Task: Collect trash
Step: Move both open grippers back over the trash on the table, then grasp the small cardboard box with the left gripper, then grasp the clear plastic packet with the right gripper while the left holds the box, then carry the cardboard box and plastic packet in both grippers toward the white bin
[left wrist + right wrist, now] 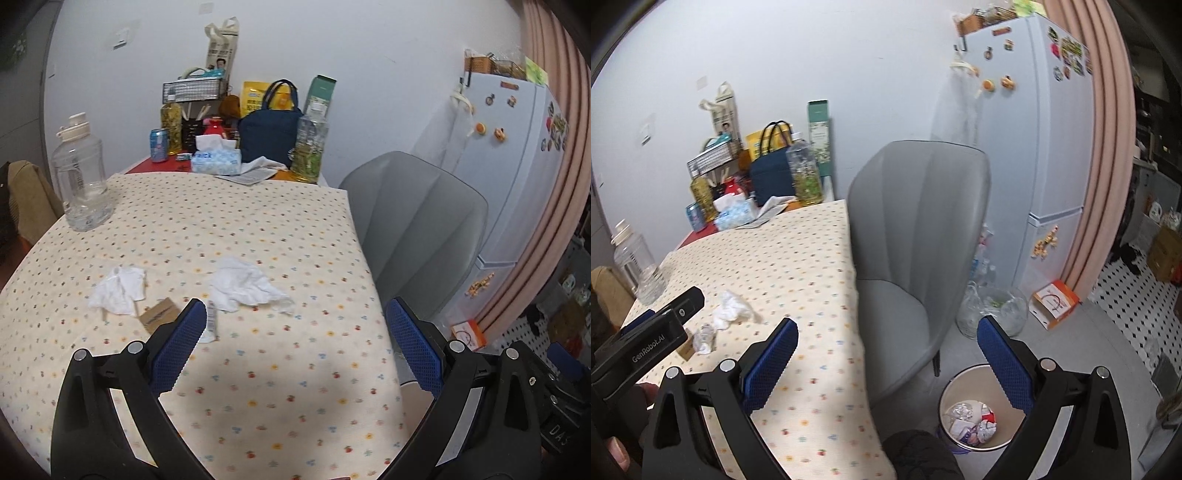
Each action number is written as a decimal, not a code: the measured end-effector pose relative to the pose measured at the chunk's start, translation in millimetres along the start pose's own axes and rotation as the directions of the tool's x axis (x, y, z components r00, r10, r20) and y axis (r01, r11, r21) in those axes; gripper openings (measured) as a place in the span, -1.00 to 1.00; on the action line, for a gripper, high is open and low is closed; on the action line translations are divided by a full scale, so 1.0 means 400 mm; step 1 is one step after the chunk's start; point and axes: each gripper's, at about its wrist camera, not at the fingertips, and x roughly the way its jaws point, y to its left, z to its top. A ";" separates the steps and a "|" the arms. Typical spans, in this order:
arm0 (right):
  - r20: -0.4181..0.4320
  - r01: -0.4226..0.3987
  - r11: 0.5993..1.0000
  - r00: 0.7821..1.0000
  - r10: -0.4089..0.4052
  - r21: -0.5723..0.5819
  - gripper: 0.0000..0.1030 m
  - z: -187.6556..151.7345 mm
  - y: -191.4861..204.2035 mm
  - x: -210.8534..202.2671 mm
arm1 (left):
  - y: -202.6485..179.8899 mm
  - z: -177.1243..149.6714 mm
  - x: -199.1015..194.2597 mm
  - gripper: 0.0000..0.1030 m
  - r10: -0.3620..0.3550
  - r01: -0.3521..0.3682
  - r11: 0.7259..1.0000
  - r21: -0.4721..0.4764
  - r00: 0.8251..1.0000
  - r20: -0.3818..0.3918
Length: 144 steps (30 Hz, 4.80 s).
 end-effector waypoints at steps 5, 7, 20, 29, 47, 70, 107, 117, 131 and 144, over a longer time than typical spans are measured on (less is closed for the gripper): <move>-0.002 -0.035 0.999 0.999 0.035 -0.035 0.85 -0.006 0.064 -0.008 | 0.077 0.000 -0.023 0.88 0.024 -0.023 0.999 -0.034 1.000 0.020; -0.003 -0.049 0.998 0.999 0.049 -0.048 0.85 -0.007 0.088 -0.010 | 0.107 -0.002 -0.033 0.88 0.033 -0.031 0.998 -0.052 0.999 0.032; -0.014 -0.124 0.987 0.992 0.123 -0.098 0.85 -0.014 0.201 -0.009 | 0.219 -0.009 -0.058 0.88 0.091 -0.088 0.993 -0.080 0.995 0.045; -0.031 -0.156 0.981 0.988 0.153 -0.115 0.85 -0.022 0.244 0.012 | 0.282 -0.025 -0.049 0.88 0.152 -0.147 0.983 -0.111 0.988 0.036; -0.136 -0.254 0.959 0.962 0.237 -0.125 0.85 -0.048 0.324 0.138 | 0.427 -0.063 0.086 0.64 0.166 -0.182 0.962 -0.205 0.982 -0.095; -0.215 -0.255 0.960 0.950 0.226 -0.115 0.82 -0.065 0.339 0.243 | 0.384 -0.077 0.242 -0.31 0.065 -0.106 0.978 -0.181 0.973 -0.220; -0.412 -0.404 0.875 0.869 0.276 -0.267 -0.25 -0.158 0.665 0.379 | 0.634 -0.085 0.165 -0.32 0.252 -0.292 0.892 -0.345 0.955 -0.155; -0.387 -0.430 0.866 0.867 0.315 -0.257 -0.41 -0.140 0.635 0.316 | 0.602 -0.083 0.153 -0.32 0.249 -0.281 0.901 -0.331 0.959 -0.138; -0.284 -0.416 0.881 0.893 0.349 -0.225 -0.41 -0.089 0.525 0.182 | 0.465 -0.062 0.077 -0.32 0.215 -0.227 0.941 -0.251 0.974 -0.073; -0.206 -0.374 0.912 0.918 0.338 -0.169 -0.41 -0.049 0.388 0.124 | 0.313 -0.048 0.046 -0.32 0.183 -0.186 0.972 -0.142 0.982 -0.036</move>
